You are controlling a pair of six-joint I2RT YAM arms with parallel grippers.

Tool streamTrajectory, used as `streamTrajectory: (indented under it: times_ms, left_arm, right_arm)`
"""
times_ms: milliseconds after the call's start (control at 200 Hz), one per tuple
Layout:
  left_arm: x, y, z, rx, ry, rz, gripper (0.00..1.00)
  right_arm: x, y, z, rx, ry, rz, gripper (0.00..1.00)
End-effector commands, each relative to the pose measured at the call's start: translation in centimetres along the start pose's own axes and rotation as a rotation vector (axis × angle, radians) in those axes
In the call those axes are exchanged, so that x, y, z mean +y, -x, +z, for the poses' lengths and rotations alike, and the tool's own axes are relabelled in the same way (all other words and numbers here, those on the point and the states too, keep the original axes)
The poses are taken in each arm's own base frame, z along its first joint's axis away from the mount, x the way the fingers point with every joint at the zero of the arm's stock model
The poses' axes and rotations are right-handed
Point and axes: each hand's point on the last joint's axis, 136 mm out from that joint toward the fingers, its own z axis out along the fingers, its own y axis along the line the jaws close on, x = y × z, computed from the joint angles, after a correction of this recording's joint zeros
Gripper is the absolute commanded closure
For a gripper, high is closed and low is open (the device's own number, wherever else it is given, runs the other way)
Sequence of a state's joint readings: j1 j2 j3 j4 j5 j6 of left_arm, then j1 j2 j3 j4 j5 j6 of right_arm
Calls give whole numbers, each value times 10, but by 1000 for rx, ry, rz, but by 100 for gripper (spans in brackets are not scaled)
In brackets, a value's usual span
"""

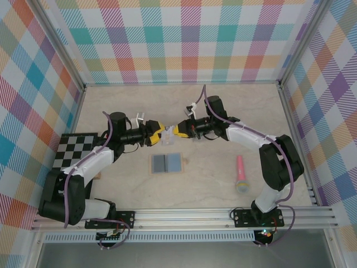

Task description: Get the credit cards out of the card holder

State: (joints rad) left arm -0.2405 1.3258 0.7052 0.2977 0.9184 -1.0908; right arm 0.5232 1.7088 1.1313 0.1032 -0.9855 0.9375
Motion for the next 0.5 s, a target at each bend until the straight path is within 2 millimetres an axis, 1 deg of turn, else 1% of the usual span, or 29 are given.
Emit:
streamTrajectory:
  times_ms: [0,100,250,270,330,380,445,495]
  left_arm:
    - [-18,-6,-1,15,-66,36,58]
    - [-22,-5,1,6,-77,41,72]
    - [-32,-1,2,-29,-109,59,96]
    - [-33,0,2,-33,-110,58,100]
    - [-35,0,3,-43,-114,59,100]
    - [-37,1,4,-55,-115,58,100]
    - [-38,2,4,-68,-114,55,100]
    - [-39,3,4,-83,-112,51,100]
  right_arm:
    - [19,-1,-3,15,69,-25,100]
    - [22,0,-3,13,77,-27,100]
    - [26,0,-4,13,85,-35,100]
    - [27,-1,-3,13,88,-40,97]
    - [29,-1,-4,2,86,-54,85]
    - [32,-2,-3,-3,86,-60,79]
    - [34,-2,-2,-3,90,-59,75]
    - [36,-3,0,0,95,-58,75]
